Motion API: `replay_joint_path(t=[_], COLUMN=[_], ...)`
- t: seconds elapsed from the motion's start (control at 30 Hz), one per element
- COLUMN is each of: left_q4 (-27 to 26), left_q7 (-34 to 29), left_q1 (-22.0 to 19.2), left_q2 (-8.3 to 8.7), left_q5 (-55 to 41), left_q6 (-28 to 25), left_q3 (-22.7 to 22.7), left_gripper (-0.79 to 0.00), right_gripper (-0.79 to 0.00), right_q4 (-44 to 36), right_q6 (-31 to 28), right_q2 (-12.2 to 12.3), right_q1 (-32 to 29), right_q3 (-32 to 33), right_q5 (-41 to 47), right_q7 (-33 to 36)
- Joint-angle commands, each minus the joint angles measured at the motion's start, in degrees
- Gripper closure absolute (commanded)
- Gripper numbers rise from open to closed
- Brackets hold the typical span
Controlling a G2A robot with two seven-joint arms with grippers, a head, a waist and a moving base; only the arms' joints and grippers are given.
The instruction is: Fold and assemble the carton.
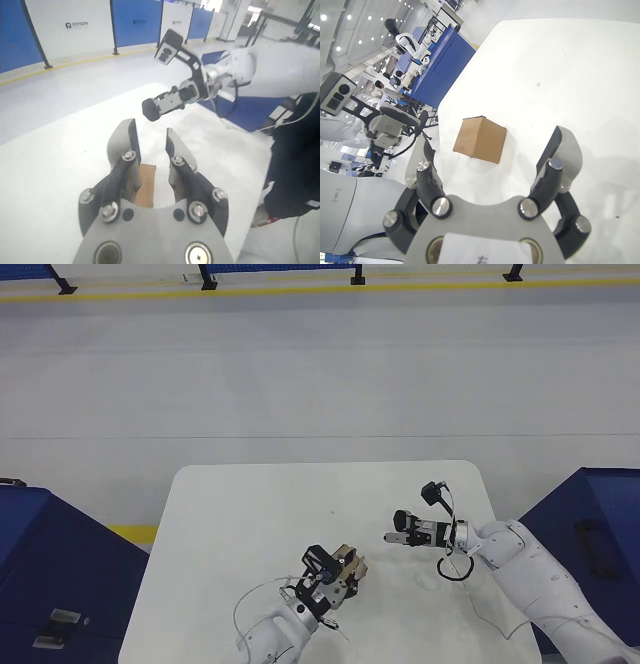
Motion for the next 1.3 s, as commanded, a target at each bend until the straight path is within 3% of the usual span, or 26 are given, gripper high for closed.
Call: replay_joint_path(t=[0.0,0.33,0.83,1.13,1.27], left_q4=[2.1,7.3,11.1,9.6,10.2], left_q7=[-0.6,-3.7,-7.5,-4.6,-6.4], left_q1=[-1.7,-5.7,-6.2,-5.3,-5.4], left_q2=[-0.48,-2.15,-2.78,-3.04,-3.07], left_q5=[-1.6,1.2,0.9,1.2,1.5], left_q6=[0.1,6.5,6.6,7.1,6.8], left_q3=[0.8,3.8,3.7,3.7,3.5], left_gripper=[0.000,0.000,0.000,0.000,0.000], right_gripper=[-0.785,-0.785,-0.785,-0.785,-0.785], right_q4=[0.0,0.0,0.0,0.0,0.0], right_q6=[0.0,0.0,0.0,0.0,0.0], right_q2=[0.0,0.0,0.0,0.0,0.0], right_q1=[0.0,0.0,0.0,0.0,0.0], right_q3=[0.0,0.0,0.0,0.0,0.0], right_q5=[0.0,0.0,0.0,0.0,0.0], right_q7=[0.0,0.0,0.0,0.0,0.0])
